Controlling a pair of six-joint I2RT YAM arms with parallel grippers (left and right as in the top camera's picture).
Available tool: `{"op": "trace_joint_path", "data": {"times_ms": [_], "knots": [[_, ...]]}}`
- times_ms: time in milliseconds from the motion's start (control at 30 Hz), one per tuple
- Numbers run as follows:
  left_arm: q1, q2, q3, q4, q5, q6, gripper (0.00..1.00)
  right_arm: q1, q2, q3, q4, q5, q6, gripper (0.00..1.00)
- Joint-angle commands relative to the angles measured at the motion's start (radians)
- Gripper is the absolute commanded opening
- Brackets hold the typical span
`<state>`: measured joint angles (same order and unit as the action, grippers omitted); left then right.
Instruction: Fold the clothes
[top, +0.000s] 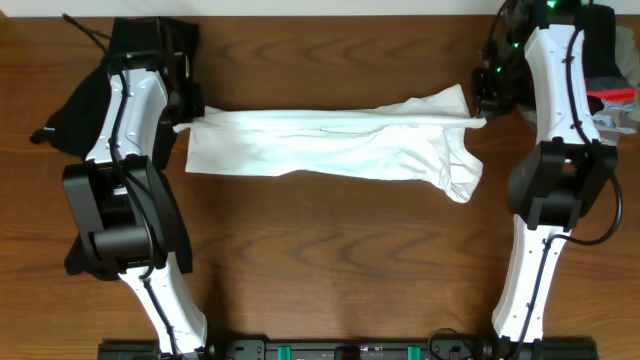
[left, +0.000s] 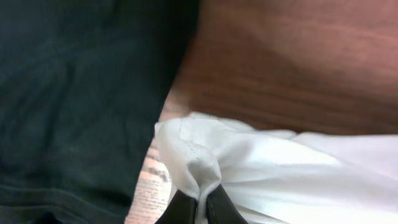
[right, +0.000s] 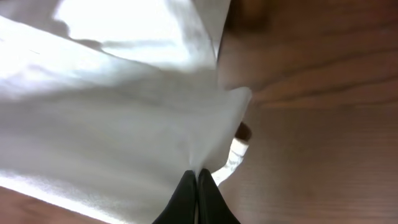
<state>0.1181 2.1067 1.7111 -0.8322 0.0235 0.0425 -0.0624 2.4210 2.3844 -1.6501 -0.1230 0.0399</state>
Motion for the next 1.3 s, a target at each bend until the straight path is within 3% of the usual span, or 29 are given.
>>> {"op": "trace_joint_path", "data": {"times_ms": [0, 567, 633, 667, 733, 833, 933, 1000, 1067, 1133, 1267], "knots": [[0.009, -0.015, -0.042, -0.013, -0.021, 0.014, 0.06, -0.015, -0.020, -0.046, -0.008, 0.021, -0.016, 0.01], [0.009, -0.015, -0.161, -0.053, -0.021, 0.013, 0.07, -0.008, -0.020, -0.111, -0.048, 0.018, -0.050, 0.01], [0.009, -0.015, -0.161, -0.048, -0.021, 0.013, 0.39, -0.008, -0.020, -0.111, -0.049, 0.016, -0.057, 0.01], [0.009, -0.015, -0.161, -0.045, -0.021, 0.014, 0.48, -0.008, -0.020, -0.112, -0.049, 0.014, -0.057, 0.01], [0.009, -0.015, -0.161, -0.038, -0.021, 0.014, 0.58, -0.008, -0.020, -0.116, -0.049, 0.012, -0.056, 0.01], [0.011, -0.015, -0.161, -0.026, -0.021, 0.013, 0.84, -0.007, -0.020, -0.131, -0.049, -0.001, -0.057, 0.01], [0.016, -0.015, -0.161, -0.011, -0.021, 0.012, 0.87, -0.005, -0.020, -0.162, -0.048, -0.001, -0.057, 0.01], [0.018, -0.015, -0.160, -0.003, -0.021, 0.002, 0.90, 0.000, -0.020, -0.192, -0.048, -0.002, -0.064, 0.06], [0.021, -0.016, -0.158, 0.000, -0.021, 0.001, 0.92, 0.010, -0.020, -0.228, -0.044, -0.001, -0.068, 0.18], [0.023, -0.016, -0.156, 0.004, -0.021, 0.002, 0.95, 0.019, -0.020, -0.262, -0.040, -0.006, -0.080, 0.38], [0.027, -0.016, -0.138, 0.004, -0.021, 0.002, 0.99, 0.032, -0.020, -0.309, -0.045, -0.002, -0.090, 0.56]]}}
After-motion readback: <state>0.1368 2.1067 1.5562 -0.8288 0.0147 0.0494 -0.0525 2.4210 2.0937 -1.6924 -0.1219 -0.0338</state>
